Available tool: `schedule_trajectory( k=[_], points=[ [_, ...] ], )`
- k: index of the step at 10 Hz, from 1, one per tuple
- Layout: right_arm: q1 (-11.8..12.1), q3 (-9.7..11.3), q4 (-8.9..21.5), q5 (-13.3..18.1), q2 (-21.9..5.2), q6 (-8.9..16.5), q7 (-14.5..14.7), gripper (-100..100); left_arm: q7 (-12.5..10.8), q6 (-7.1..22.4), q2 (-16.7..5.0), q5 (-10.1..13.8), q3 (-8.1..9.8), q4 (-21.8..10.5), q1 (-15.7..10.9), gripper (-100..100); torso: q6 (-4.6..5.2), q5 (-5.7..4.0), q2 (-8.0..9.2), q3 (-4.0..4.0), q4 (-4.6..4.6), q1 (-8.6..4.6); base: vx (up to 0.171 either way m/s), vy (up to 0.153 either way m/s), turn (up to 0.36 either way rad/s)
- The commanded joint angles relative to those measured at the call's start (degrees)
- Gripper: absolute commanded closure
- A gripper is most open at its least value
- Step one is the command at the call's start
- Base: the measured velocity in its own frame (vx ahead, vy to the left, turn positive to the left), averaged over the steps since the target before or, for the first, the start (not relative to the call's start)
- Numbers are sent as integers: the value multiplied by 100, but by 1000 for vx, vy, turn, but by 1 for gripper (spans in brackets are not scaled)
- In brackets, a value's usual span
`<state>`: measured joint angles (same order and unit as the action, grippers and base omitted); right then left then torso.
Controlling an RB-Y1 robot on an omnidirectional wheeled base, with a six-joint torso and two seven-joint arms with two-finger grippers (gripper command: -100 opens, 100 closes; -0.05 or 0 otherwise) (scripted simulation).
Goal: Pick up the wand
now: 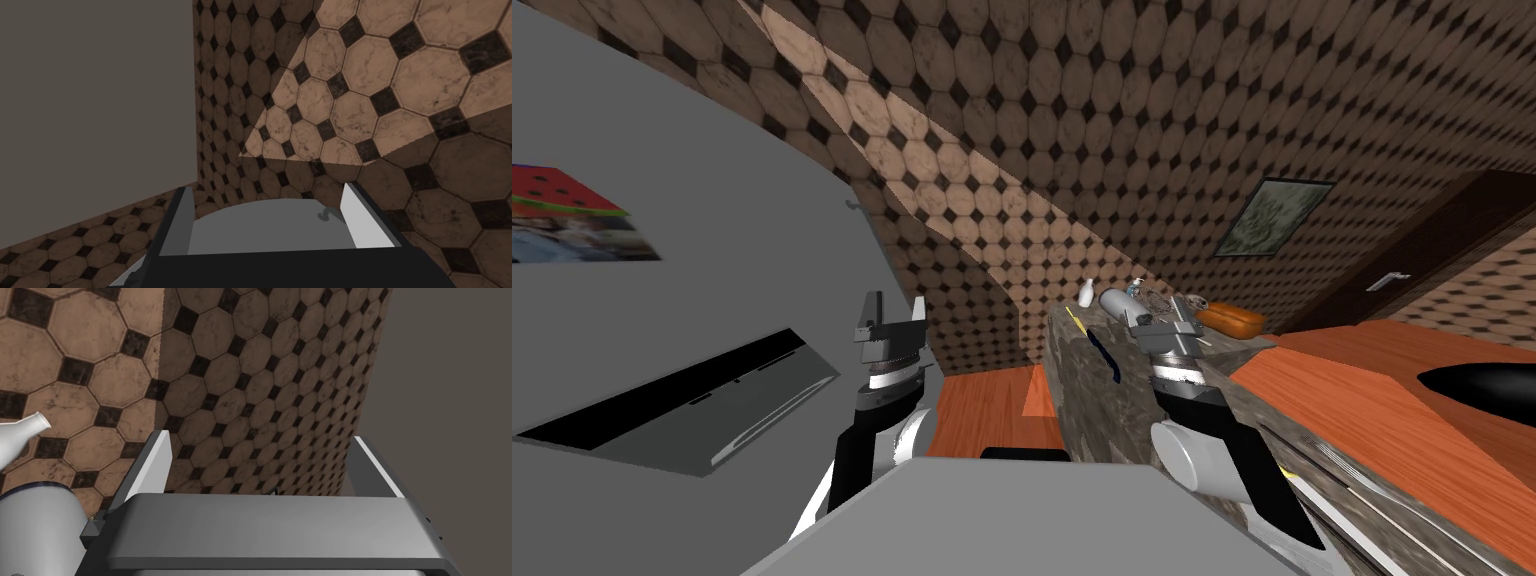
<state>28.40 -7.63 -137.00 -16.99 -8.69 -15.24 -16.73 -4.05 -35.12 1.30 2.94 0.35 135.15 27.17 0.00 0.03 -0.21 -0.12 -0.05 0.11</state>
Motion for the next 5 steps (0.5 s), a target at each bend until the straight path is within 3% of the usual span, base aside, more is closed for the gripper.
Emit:
schedule_trajectory(
  k=[1, 4, 5],
  points=[
    [-19, -75, -2, -110, -74, 221, -76, -100, 0, 0, 0, 0, 0, 0, 0, 0, 0, 0, 0, 0, 0, 0, 38, 27, -43],
    [-35, -335, -28, -545, -339, 719, -351, -100, 0, 0, 0, 0, 0, 0, 0, 0, -1, 0, 1, 0, 0, -2, 52, 36, -61],
    [-35, -335, -28, -545, -339, 833, -351, -100, 0, 0, 0, 0, 0, 0, 0, 0, 0, 0, 1, 0, 0, 1, 42, 29, -43]
  ],
)
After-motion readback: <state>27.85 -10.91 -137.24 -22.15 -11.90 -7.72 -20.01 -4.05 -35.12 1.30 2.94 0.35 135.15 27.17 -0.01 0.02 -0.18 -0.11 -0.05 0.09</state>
